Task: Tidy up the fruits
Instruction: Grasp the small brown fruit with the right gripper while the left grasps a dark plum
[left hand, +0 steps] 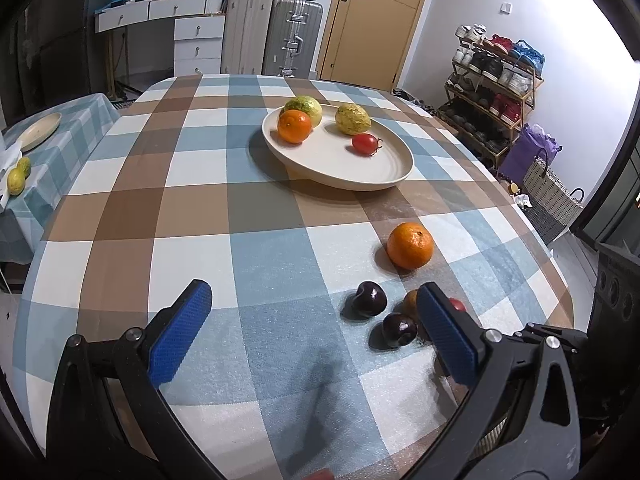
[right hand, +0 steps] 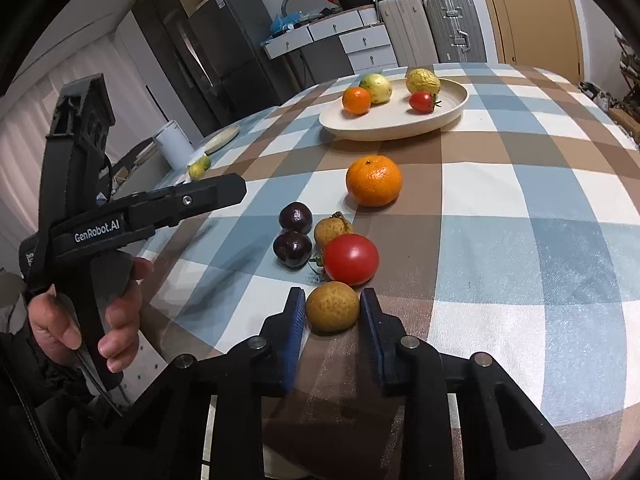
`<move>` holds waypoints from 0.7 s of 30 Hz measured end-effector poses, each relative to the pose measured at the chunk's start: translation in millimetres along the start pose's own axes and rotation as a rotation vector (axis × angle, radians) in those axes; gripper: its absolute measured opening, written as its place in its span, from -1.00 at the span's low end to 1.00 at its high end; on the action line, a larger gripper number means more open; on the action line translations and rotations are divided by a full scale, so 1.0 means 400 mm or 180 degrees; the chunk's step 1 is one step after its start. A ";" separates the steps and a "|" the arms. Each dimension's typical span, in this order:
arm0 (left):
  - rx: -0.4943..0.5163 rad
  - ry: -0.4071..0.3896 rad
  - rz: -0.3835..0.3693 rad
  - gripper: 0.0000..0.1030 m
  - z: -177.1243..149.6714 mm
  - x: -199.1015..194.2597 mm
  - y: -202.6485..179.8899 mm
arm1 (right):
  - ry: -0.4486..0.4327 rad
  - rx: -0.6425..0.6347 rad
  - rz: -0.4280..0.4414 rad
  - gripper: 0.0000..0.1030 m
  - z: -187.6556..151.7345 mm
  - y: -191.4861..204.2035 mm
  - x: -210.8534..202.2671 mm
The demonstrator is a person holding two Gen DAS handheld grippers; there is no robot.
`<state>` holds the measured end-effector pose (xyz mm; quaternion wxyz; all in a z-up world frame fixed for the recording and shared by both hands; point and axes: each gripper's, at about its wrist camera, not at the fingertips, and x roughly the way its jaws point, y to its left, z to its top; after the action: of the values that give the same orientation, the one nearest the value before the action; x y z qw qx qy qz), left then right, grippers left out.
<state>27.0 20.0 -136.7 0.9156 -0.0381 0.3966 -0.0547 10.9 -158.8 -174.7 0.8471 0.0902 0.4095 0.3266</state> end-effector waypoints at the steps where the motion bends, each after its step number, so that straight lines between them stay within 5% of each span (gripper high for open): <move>1: -0.0012 0.0009 -0.0004 0.98 0.001 0.002 0.002 | -0.0005 -0.0004 0.0018 -0.44 0.000 0.000 -0.001; 17: -0.0091 0.0457 -0.0302 0.97 0.019 0.102 -0.007 | -0.0311 0.0058 0.0149 -0.45 0.008 -0.032 -0.055; 21: -0.0126 0.0550 -0.0396 0.80 0.028 0.124 -0.014 | -0.0348 0.0100 0.0189 -0.45 0.010 -0.049 -0.057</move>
<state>68.4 8.5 -164.3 0.8719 -0.0758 0.4719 -0.1068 13.0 -187.7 -166.0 0.8566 0.1333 0.3649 0.3396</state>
